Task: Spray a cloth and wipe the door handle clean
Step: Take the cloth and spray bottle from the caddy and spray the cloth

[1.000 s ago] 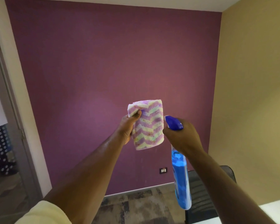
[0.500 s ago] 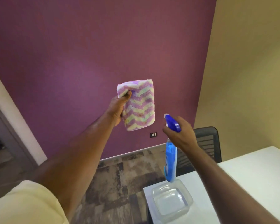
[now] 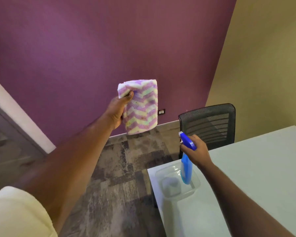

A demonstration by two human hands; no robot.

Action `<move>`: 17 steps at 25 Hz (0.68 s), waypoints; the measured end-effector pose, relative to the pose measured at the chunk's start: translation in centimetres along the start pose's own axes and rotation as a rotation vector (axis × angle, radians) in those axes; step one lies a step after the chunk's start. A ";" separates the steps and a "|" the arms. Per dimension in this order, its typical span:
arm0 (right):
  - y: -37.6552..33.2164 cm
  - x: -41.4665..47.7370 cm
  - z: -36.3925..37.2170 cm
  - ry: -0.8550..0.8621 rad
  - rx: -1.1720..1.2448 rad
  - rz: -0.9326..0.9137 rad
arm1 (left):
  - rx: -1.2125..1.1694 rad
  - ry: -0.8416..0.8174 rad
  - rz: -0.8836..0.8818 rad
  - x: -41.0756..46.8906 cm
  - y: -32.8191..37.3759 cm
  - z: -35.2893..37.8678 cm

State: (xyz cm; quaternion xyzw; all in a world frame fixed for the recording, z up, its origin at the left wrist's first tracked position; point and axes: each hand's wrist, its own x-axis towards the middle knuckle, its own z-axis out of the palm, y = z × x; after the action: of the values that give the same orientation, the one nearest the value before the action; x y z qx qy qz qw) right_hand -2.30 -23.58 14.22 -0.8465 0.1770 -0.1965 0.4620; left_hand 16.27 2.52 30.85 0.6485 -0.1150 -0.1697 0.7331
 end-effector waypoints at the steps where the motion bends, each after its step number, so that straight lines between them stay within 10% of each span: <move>1: 1.4 -0.1 0.6 -0.009 0.000 0.024 | 0.008 0.003 -0.018 0.3 -1.1 -0.3; 17: 10.2 -1.8 2.3 -0.042 0.142 0.065 | 0.024 0.059 -0.104 1.9 -7.9 -1.4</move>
State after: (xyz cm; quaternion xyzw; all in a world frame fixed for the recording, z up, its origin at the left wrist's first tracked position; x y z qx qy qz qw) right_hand -3.90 -26.28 4.03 -0.8093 0.1805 -0.1758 0.5306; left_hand 17.81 2.21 22.71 0.6671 -0.0613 -0.1868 0.7186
